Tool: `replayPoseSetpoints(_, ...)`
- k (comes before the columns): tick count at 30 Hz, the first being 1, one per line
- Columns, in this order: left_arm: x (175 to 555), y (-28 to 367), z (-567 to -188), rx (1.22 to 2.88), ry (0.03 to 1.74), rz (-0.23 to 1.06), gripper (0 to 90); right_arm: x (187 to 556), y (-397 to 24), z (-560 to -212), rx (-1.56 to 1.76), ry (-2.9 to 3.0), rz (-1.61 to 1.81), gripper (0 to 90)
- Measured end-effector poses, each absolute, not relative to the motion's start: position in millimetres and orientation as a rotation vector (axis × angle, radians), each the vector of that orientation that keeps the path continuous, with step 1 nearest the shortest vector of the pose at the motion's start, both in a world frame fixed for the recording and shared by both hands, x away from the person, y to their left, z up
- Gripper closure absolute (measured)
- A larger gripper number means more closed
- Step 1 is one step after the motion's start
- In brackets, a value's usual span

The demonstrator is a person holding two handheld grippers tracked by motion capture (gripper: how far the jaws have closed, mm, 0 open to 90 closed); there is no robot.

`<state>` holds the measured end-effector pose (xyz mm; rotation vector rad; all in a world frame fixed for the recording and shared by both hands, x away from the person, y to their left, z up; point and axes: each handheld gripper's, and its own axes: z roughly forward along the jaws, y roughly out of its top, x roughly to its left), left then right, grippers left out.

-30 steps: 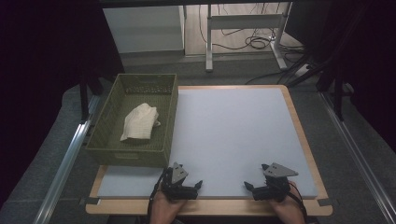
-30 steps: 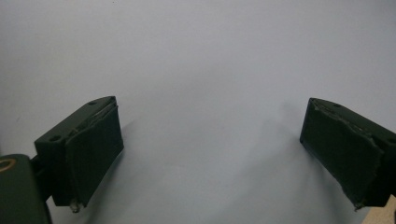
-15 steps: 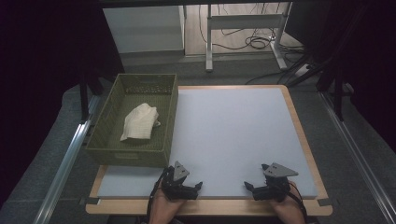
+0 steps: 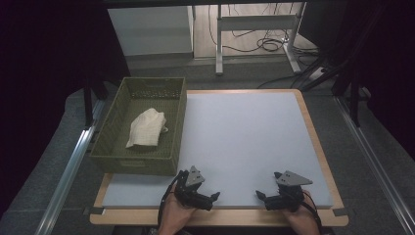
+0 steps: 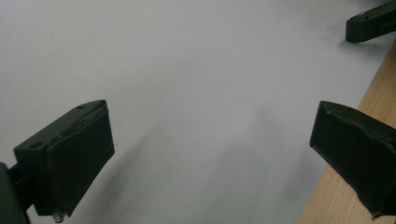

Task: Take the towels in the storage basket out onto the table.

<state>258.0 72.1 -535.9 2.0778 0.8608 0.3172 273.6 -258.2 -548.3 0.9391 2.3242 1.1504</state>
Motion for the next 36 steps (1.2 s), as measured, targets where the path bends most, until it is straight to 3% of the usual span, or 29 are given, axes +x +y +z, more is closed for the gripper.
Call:
replayPoseSetpoints(14, 277.3, 57.3, -528.7, 2.129, 0.835, 0.243, 0.0, 273.6, -258.3, -548.2, 0.939, 2.325, 1.151, 2.1)
replayPoseSetpoints(36, 311.0, 35.3, -483.7, 2.215, 0.798, 0.296, 1.3, 273.7, -258.3, -548.3, 0.94, 2.325, 1.154, 2.2)
